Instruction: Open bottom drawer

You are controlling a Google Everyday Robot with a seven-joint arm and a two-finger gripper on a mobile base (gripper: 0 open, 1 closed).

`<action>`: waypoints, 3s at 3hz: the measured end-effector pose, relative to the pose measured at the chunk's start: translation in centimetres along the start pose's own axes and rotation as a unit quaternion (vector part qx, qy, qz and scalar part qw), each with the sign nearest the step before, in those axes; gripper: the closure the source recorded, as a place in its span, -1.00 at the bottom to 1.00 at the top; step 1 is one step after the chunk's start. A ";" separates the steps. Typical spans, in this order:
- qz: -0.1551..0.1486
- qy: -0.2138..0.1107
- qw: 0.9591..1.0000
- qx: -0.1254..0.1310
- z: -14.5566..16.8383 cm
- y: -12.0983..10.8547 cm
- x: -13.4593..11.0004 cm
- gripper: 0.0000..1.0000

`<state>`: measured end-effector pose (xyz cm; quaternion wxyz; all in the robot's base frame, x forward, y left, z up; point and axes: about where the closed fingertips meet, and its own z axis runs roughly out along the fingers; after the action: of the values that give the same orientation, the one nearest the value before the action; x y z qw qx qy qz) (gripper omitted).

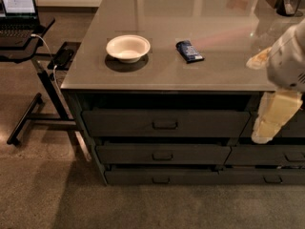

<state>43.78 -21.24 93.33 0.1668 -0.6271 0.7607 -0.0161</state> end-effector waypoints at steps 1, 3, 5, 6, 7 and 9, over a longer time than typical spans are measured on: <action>-0.013 -0.013 1.000 -0.021 5.6 1.1 1.4 -1.00; 0.022 -0.074 0.997 -0.023 12.5 0.1 3.5 -1.00; 0.034 -0.100 0.994 -0.013 15.1 2.3 3.4 -1.00; 0.055 -0.118 0.991 0.017 18.6 4.2 4.4 -1.00; 0.062 -0.130 0.989 0.040 23.3 5.7 5.0 -1.00; 0.099 -0.145 0.979 0.104 28.1 2.7 5.6 -1.00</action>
Offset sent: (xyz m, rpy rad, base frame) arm 0.0534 -0.0248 -0.1939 0.3435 0.0155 -0.0516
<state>48.00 -20.84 64.91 0.3405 -0.5238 0.7807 0.0124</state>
